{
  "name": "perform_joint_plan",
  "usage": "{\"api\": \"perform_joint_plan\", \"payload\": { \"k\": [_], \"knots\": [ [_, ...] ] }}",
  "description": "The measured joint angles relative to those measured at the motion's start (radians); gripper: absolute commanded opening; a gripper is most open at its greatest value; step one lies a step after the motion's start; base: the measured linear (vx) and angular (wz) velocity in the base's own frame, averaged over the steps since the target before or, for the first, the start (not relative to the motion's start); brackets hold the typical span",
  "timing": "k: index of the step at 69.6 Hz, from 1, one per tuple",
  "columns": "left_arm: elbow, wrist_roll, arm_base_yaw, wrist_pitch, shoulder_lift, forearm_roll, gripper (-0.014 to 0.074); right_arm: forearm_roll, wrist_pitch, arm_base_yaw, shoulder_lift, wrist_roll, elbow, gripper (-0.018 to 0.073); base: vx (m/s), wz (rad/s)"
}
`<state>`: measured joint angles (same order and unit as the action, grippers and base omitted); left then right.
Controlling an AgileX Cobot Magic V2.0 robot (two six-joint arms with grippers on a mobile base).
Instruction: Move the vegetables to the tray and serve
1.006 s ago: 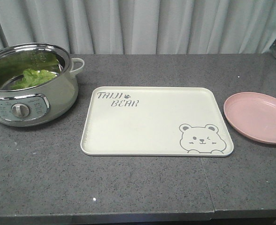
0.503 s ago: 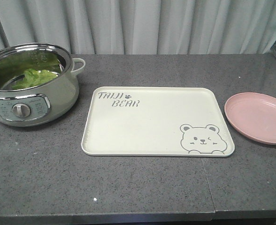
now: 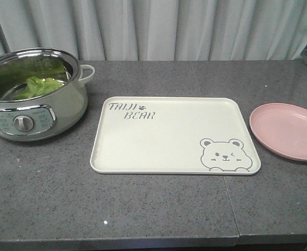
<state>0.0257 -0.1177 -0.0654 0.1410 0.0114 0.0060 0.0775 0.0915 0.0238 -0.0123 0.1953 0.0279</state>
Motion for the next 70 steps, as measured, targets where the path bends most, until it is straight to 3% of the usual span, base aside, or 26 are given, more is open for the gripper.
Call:
{"api": "perform_joint_plan", "payload": {
  "k": [42,52,70],
  "knots": [
    [0.0,0.0,0.0,-0.007,0.0,0.0,-0.0006,0.0,-0.001,0.0,0.0,0.0,0.0,-0.0002,0.0,0.0],
    [0.0,-0.001,0.0,-0.101,0.0,0.0,-0.0006,-0.014,-0.037,0.0,0.0,0.004,0.0,-0.0002,0.0,0.0],
    [0.0,-0.026,0.0,-0.334,0.0,-0.006,-0.0006,-0.21,-0.189,0.0,0.0,0.056,0.0,-0.0002,0.0,0.0]
  ]
}}
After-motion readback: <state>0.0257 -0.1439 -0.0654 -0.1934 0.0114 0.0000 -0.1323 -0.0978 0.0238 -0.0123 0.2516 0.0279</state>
